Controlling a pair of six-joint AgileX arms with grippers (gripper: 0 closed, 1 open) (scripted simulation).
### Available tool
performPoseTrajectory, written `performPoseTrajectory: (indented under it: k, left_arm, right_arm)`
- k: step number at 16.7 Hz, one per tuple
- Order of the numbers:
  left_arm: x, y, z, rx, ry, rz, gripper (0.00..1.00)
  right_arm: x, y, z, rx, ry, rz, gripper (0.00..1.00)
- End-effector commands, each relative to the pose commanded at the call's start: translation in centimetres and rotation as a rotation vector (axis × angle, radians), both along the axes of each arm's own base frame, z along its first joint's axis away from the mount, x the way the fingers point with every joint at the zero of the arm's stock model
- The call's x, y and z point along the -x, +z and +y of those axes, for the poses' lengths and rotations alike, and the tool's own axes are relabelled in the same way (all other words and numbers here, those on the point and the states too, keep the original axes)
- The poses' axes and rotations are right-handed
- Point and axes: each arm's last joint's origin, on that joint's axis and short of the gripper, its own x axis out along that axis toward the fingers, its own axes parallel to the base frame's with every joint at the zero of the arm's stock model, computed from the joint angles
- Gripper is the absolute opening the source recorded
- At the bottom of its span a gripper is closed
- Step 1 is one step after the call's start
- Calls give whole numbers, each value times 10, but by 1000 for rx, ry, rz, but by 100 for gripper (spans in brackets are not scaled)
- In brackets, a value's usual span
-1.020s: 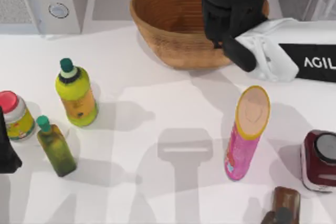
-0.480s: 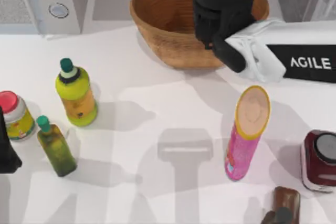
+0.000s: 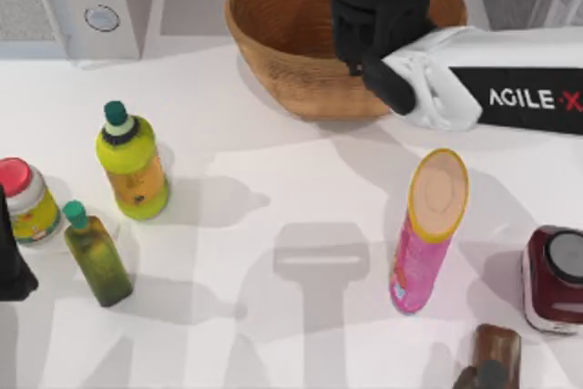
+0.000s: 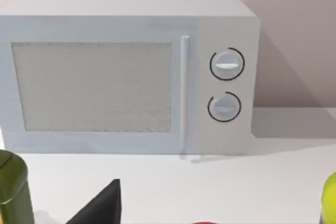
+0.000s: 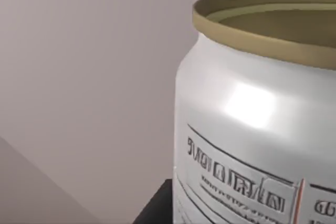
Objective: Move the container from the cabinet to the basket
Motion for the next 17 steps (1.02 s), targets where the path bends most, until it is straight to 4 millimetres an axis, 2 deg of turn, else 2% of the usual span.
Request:
performPoseTrajectory:
  k: [13,17]
  left_arm:
    - [0,0,0,0,0,0,100]
    - [0,0,0,0,0,0,100]
  right_arm:
    - [0,0,0,0,0,0,98]
    - [0,0,0,0,0,0,100]
